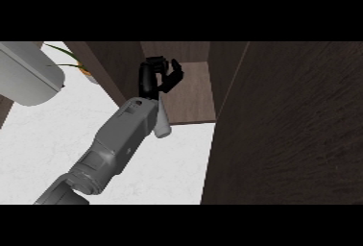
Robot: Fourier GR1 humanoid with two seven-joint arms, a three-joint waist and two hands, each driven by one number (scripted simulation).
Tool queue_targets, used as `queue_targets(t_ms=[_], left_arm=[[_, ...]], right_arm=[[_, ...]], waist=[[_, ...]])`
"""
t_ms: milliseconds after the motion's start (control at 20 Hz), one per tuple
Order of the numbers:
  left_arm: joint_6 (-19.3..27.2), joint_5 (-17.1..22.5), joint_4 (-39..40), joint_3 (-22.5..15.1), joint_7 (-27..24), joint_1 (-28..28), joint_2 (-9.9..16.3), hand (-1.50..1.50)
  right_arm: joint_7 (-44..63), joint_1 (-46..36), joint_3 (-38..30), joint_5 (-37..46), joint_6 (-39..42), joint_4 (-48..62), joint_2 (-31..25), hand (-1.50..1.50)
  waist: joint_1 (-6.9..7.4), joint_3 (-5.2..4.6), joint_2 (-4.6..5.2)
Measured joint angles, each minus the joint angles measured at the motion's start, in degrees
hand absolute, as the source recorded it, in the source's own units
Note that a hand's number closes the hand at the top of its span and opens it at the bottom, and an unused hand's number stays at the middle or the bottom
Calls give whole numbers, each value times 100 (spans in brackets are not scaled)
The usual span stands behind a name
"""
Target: Pick up the bottled water, place it into the cabinet and close the cabinet
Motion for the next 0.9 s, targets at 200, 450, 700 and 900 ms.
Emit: queue_targets(t_ms=[200, 450, 700, 900], left_arm=[[76, -55, 320, -22, -60, -169, -4, -150], [-54, -43, 576, 116, -104, -388, 21, -150], [-187, 18, 682, 269, -233, -445, 24, -150], [-337, 23, 769, 346, -260, -556, 44, -150]], right_arm=[[-67, 15, 51, -19, 24, 13, 40, -150], [-79, -8, 10, -37, 43, 24, 52, -150], [-133, 55, -50, -60, 129, 12, 14, -150], [-257, 141, -13, -67, 161, 16, 41, -150]], waist=[[-59, -3, 23], [-58, -4, 38], [-86, -4, 50], [-106, -3, 52]])
